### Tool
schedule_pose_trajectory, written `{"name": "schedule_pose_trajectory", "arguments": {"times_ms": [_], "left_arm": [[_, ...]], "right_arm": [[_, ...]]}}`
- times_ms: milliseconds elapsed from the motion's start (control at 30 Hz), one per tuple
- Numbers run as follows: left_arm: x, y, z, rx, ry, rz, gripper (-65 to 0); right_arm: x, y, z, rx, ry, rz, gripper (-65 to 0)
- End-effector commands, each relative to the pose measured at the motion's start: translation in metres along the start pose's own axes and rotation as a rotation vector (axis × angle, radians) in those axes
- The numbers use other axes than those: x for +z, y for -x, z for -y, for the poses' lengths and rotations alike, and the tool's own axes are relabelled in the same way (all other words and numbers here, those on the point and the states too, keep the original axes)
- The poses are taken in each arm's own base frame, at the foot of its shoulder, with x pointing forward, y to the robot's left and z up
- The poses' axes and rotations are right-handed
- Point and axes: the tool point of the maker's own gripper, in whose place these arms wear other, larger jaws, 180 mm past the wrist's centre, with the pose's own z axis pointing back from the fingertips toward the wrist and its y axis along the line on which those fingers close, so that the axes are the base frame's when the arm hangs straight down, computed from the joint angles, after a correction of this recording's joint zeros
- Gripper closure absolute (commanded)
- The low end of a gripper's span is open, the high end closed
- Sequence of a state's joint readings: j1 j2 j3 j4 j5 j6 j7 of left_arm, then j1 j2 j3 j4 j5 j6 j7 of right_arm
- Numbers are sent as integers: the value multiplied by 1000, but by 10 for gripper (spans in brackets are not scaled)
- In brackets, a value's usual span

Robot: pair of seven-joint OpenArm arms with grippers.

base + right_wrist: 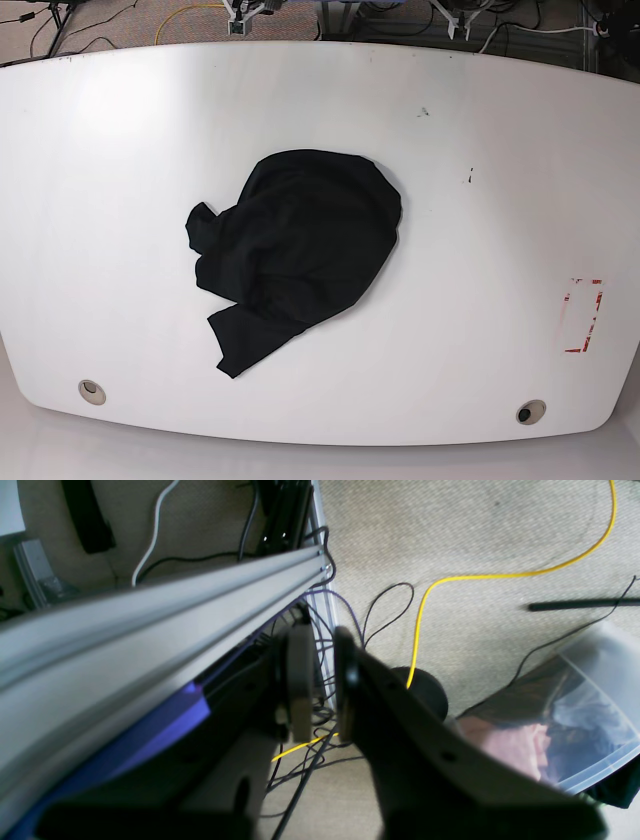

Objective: Layout the t-shirt on the table in an organized manner, then fold the t-shirt properly

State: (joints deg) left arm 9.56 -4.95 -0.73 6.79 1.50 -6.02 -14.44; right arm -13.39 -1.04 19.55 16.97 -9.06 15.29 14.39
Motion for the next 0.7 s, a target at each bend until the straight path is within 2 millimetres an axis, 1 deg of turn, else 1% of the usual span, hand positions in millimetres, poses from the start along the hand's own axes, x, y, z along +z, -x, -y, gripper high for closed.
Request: {"name": "schedule_pose_trajectory", "arguments": {"times_ms": [0, 133, 200, 300, 433, 500, 633, 667], "left_arm": [[5, 16, -3, 0, -4, 6, -104], [9, 20, -4, 0, -4, 35, -104], [10, 23, -4, 0, -5, 45, -104], [13, 29, -5, 0, -6, 55, -104], [19, 35, -5, -3, -6, 88, -104], [22, 34, -6, -10, -5, 108, -104], [36, 30, -21, -49, -20, 173, -104], [39, 31, -21, -54, -19, 180, -104]], "right_arm": [[6, 4, 6, 5, 7, 17, -65], [14, 2, 12, 22, 22, 54, -65], [17, 3, 8, 20, 21, 69, -65], [26, 2, 9, 29, 27, 98, -65], [42, 5, 18, 49, 45, 128, -65], [47, 8, 15, 50, 44, 136, -65], [61, 9, 14, 58, 52, 165, -65], [64, 10, 14, 60, 54, 169, -65]]}}
